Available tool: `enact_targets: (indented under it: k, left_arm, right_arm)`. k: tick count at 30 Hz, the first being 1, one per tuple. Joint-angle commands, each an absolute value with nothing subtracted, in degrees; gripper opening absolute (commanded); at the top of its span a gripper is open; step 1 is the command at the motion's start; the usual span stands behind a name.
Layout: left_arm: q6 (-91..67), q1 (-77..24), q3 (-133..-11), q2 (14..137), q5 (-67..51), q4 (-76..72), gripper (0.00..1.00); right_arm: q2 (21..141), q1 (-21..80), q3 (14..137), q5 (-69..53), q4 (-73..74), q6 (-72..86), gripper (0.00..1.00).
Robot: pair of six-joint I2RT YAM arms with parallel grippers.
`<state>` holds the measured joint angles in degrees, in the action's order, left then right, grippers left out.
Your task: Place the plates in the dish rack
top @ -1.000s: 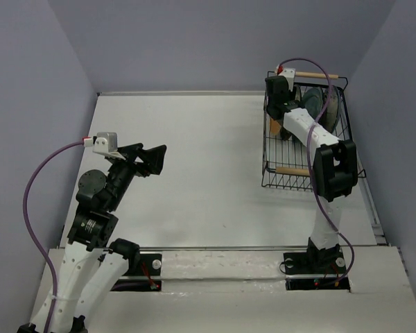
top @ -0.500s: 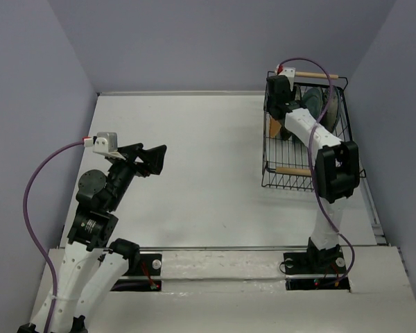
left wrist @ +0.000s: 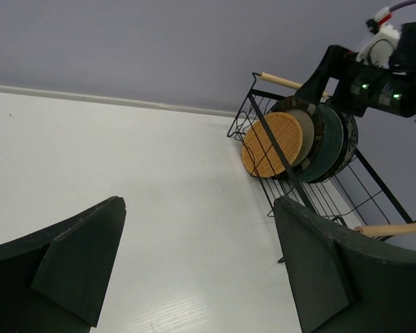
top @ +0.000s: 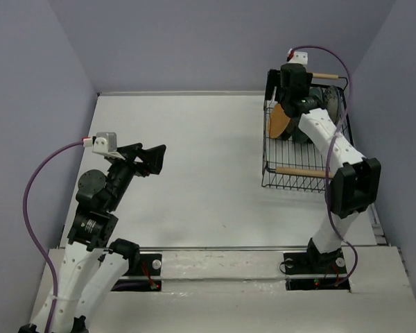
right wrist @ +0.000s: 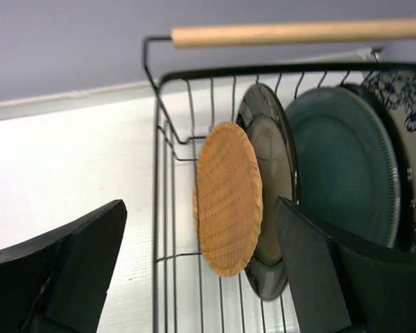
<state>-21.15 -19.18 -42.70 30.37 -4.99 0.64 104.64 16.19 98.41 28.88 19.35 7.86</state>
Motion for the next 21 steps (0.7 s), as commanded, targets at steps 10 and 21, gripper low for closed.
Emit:
enact_targets:
  k: [10,21]
  left_arm:
    - [-20.8,-18.5,-41.8,28.8,-7.2,-3.3,0.99]
    - [-20.1,-18.5,-40.6,25.0,-8.8,-6.3,0.99]
  right_arm:
    - [58.7,16.0,79.7,-8.7,15.3,17.0,1.0]
    - [20.3,16.0,49.5,-13.2,12.4,25.6,1.0]
